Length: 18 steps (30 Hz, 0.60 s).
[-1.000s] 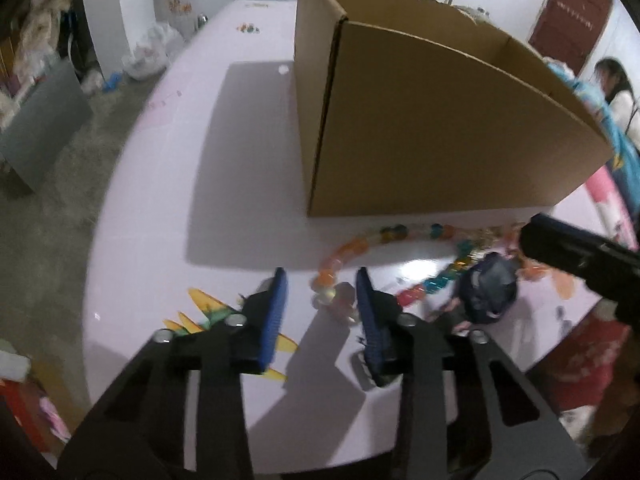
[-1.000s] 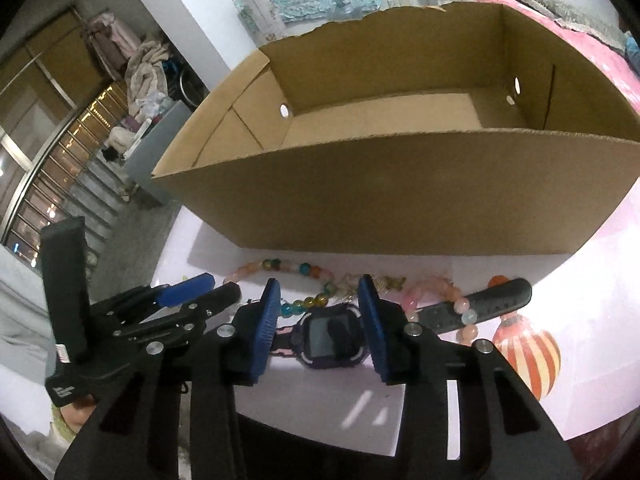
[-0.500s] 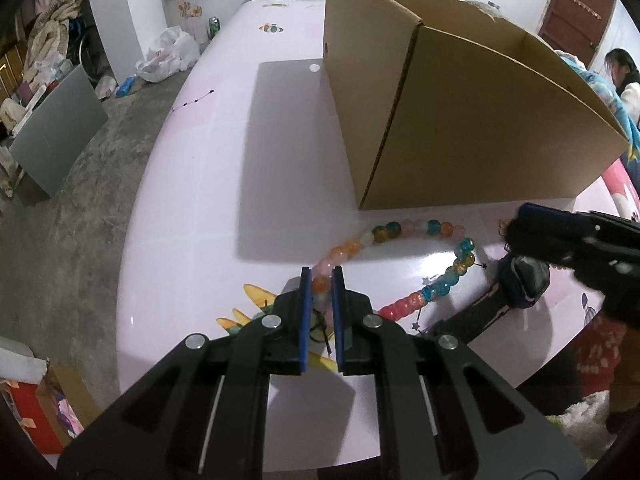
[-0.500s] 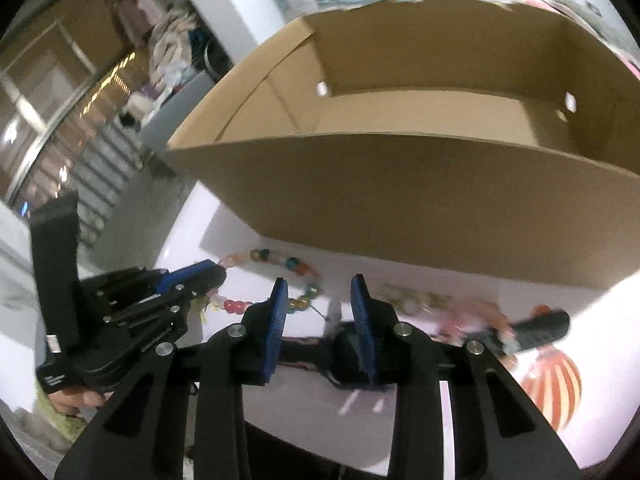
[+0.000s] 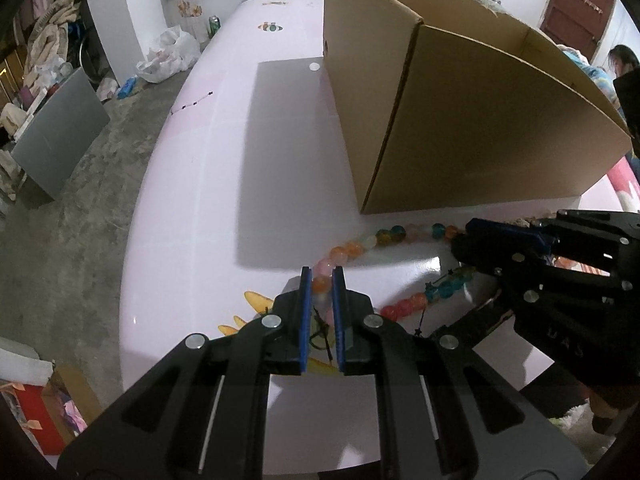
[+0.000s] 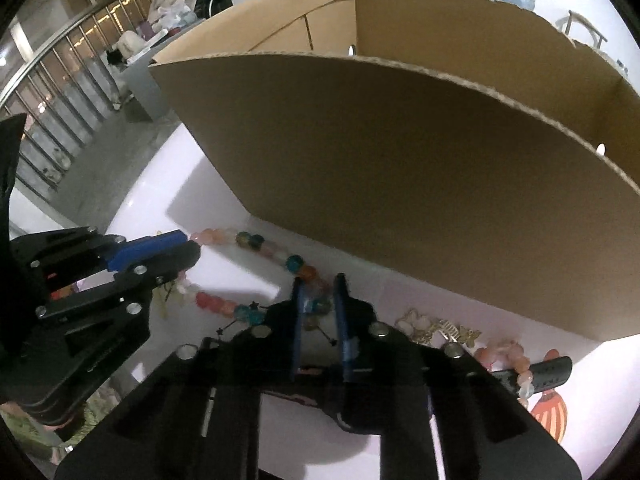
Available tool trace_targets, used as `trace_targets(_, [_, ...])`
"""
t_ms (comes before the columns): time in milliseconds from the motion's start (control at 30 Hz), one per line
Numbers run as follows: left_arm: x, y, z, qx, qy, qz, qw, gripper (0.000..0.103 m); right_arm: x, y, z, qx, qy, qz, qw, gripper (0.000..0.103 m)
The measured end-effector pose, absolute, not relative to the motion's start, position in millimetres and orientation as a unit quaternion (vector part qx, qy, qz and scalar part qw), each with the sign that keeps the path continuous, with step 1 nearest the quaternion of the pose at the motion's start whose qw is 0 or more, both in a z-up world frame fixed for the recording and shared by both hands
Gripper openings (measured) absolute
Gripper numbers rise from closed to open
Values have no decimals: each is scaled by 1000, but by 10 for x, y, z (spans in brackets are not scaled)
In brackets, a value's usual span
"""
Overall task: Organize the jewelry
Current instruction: 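Lift the multicolored bracelet with the right tool and drop it into the box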
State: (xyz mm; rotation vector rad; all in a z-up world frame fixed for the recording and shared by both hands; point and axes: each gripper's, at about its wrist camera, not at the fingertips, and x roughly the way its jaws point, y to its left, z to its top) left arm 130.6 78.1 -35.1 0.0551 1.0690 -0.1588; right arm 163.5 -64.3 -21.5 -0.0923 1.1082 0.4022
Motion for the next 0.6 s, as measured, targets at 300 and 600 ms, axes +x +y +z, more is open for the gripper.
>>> trace_targets(300, [1242, 698, -288, 40, 490, -69, 868, 9, 1598, -733, -175, -27, 508, 194, 839, 10])
trace_targets(600, [965, 661, 12, 32, 461, -64, 885, 9, 1356, -874, 134, -26, 471, 195, 860, 10])
